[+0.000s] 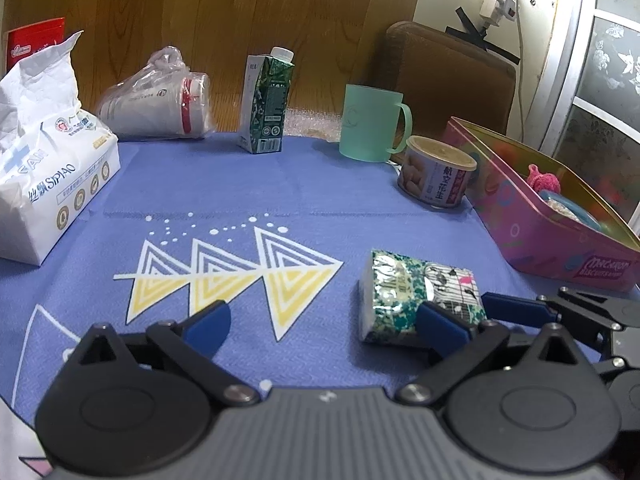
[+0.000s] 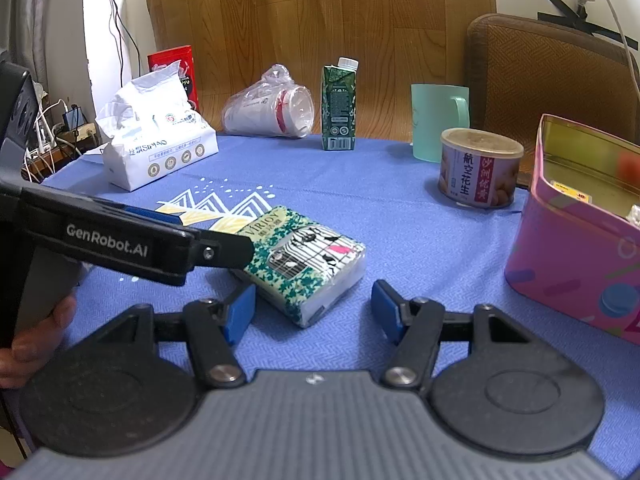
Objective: Organize soft objects
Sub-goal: 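Align the left gripper fingers around the green floral tissue pack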
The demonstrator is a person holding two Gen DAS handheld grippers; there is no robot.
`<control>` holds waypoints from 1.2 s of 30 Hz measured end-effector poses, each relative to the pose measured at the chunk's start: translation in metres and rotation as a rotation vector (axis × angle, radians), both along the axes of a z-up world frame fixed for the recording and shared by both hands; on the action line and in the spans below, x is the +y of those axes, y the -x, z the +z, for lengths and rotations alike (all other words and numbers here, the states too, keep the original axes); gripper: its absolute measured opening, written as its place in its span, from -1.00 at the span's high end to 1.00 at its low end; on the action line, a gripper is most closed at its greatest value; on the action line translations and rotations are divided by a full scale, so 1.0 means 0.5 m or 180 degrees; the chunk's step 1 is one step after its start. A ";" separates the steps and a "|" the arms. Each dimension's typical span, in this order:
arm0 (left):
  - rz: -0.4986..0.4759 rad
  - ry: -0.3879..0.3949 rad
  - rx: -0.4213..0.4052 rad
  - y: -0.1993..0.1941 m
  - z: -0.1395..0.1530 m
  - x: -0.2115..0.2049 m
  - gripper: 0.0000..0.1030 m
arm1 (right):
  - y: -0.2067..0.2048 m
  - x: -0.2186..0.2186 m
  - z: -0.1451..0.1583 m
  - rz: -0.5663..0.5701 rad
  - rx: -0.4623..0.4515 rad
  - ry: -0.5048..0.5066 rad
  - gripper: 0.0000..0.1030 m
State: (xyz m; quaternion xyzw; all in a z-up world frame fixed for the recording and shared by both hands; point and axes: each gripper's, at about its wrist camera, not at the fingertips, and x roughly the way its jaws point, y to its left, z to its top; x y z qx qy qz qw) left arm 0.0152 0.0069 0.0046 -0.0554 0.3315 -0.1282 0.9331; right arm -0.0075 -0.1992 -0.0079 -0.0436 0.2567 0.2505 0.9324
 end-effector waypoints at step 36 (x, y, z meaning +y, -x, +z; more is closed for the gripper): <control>-0.0094 -0.0013 -0.0023 0.009 -0.002 0.014 -0.99 | 0.001 -0.004 -0.004 0.0018 -0.0003 -0.0023 -0.30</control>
